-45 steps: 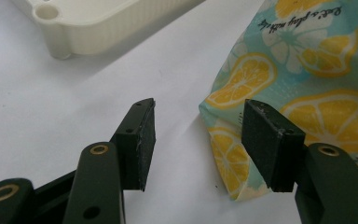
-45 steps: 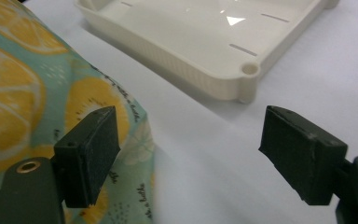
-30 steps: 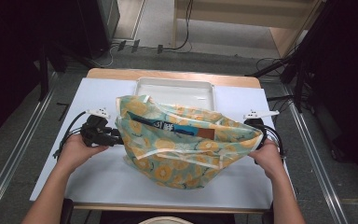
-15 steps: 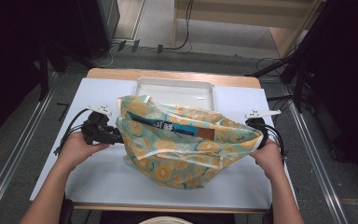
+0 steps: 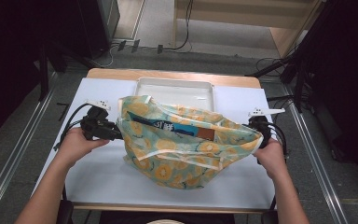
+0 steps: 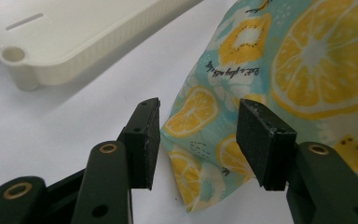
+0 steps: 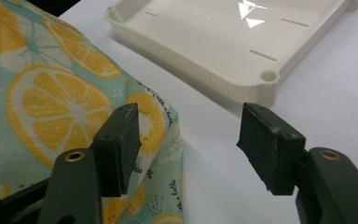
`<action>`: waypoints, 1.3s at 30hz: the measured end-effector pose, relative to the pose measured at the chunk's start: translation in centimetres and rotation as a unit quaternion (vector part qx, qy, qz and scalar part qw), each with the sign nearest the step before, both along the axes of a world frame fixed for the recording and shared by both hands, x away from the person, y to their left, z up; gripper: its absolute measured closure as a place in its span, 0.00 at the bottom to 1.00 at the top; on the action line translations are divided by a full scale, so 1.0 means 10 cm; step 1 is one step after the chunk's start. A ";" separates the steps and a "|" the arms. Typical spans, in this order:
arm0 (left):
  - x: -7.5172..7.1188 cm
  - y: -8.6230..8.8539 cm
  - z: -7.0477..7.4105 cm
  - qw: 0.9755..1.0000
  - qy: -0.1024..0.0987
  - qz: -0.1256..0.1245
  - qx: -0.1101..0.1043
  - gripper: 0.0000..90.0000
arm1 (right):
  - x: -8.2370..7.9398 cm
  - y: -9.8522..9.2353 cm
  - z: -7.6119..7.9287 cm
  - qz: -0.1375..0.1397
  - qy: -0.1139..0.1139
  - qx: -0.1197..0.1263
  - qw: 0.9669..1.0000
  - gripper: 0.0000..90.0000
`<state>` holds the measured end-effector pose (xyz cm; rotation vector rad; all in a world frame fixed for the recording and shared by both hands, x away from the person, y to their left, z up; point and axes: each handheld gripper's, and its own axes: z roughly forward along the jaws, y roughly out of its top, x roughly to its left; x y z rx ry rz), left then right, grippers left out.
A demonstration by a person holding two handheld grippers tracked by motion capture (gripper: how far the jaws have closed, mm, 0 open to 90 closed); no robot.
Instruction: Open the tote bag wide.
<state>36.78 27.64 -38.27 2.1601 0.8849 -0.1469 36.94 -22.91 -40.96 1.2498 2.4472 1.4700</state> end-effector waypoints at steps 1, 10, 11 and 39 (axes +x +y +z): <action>0.00 -0.01 0.04 1.000 -0.003 -0.007 0.005 0.55 | 0.00 0.00 0.01 0.004 -0.001 -0.002 1.000 0.44; 0.04 0.00 0.33 1.000 -0.016 -0.024 -0.009 0.55 | -0.01 -0.05 0.26 0.026 -0.009 -0.002 1.000 0.48; 0.04 -0.01 0.38 0.999 -0.017 -0.026 -0.009 0.55 | -0.01 -0.07 0.30 0.027 -0.011 -0.001 1.000 0.49; -0.06 -0.11 1.60 0.993 -0.076 -0.094 -0.012 0.55 | -0.17 0.09 1.42 0.122 -0.069 0.014 0.990 0.66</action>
